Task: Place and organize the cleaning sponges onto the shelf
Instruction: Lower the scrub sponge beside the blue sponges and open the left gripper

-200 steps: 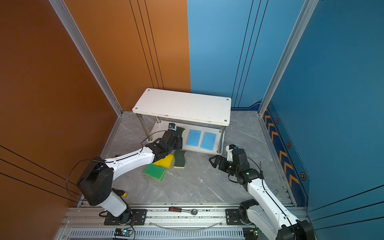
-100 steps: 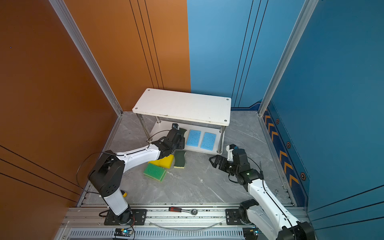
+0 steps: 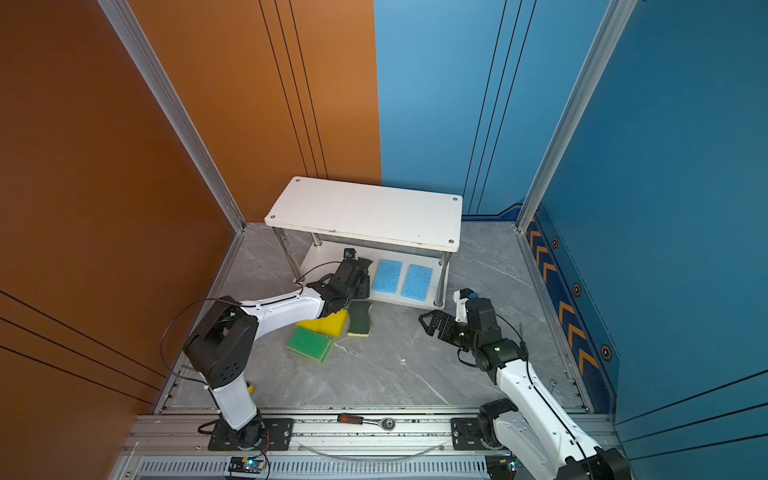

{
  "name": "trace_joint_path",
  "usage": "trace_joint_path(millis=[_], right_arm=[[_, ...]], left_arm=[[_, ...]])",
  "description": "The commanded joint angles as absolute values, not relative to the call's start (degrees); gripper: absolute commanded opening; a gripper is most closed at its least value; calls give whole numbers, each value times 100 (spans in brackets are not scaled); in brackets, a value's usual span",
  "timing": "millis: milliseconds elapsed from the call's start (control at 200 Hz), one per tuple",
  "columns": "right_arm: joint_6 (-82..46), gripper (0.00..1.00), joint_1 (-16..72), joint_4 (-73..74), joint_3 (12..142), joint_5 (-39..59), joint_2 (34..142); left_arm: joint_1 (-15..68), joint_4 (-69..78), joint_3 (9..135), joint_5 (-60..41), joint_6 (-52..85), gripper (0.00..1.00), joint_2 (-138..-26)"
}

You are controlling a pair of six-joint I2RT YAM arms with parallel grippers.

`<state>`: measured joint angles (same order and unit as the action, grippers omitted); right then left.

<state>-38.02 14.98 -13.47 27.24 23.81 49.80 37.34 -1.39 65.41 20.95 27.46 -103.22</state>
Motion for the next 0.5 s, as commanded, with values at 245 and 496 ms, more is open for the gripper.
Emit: trace_joint_path(millis=[245,496], right_arm=[[-3868,100,1468,-1488,2691,2382,4913],[-3892,100,1470,-1464,2661,2356,4916]], left_arm=[[3595,-88,6886,2086,2791,69,-10555],[3588,-92,6847,2013,2769,69,-10600]])
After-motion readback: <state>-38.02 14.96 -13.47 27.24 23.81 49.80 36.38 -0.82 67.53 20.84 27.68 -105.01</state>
